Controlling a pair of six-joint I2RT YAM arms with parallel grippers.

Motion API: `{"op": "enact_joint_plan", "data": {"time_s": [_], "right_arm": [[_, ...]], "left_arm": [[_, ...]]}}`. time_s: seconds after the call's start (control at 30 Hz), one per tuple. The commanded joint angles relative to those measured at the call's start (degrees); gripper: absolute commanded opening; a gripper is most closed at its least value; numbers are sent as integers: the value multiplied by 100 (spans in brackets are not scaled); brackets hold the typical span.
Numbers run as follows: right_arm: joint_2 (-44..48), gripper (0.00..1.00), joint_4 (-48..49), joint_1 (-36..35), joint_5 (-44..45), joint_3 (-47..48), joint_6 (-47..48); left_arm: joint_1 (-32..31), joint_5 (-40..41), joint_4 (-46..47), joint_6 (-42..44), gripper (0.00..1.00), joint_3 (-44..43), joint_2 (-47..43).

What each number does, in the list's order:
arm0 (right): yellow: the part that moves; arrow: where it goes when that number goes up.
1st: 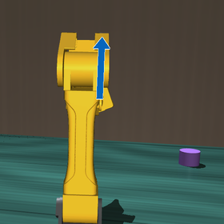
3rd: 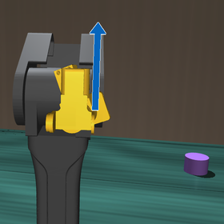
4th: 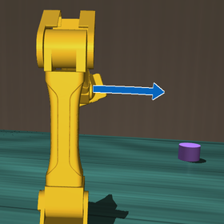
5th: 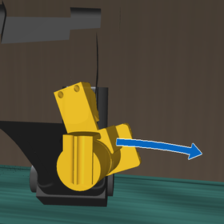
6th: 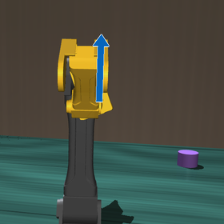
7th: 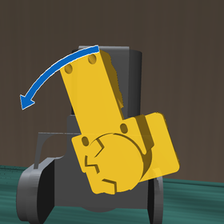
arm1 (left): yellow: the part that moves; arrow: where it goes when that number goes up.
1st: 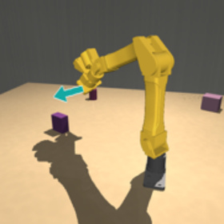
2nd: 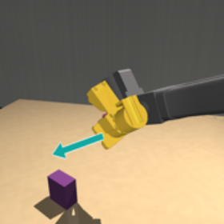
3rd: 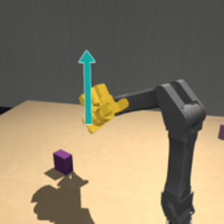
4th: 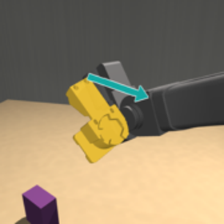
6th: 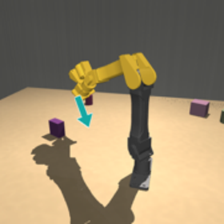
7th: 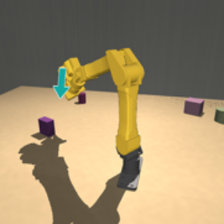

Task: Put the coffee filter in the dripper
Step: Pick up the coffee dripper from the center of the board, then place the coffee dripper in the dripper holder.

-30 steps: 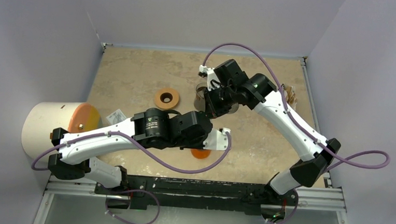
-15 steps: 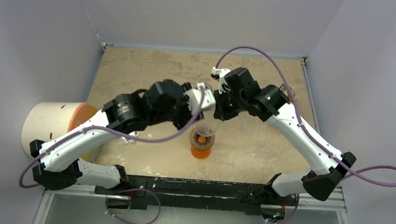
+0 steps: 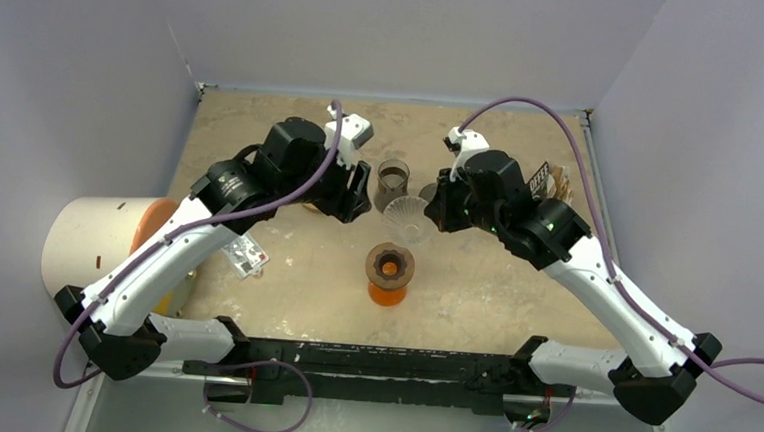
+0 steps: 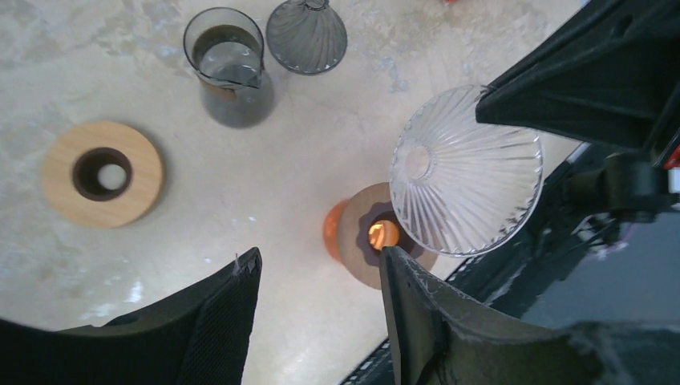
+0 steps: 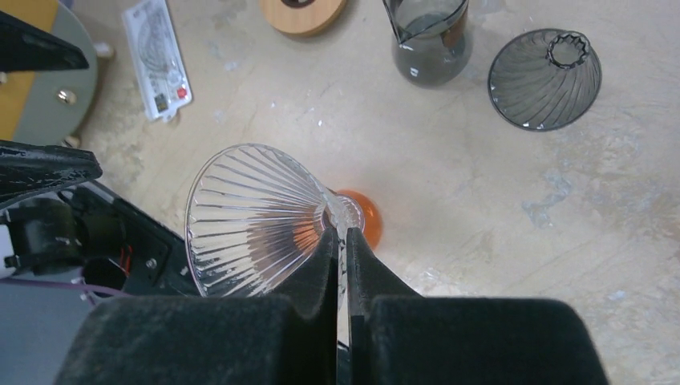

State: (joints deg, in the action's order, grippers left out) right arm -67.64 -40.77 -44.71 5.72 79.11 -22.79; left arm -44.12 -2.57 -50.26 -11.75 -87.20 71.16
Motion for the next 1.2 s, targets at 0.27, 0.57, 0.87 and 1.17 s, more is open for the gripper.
{"op": "enact_joint_plan", "data": {"time_s": [0.27, 0.57, 0.87, 1.17], "right_arm": [[347, 0, 1288, -556, 841, -519, -1051], [525, 0, 1661, -959, 1448, -830, -1421], [690, 0, 1932, -1229, 1767, -1116, -1733], [682, 0, 1828, -1399, 1926, -1150, -1948]], "left_arm": [[294, -1162, 384, -2359, 46, 296, -165], [294, -727, 82, -2692, 42, 465, -294], [299, -597, 53, -2832, 32, 663, -313], [298, -692, 148, -2834, 22, 807, -288]]}}
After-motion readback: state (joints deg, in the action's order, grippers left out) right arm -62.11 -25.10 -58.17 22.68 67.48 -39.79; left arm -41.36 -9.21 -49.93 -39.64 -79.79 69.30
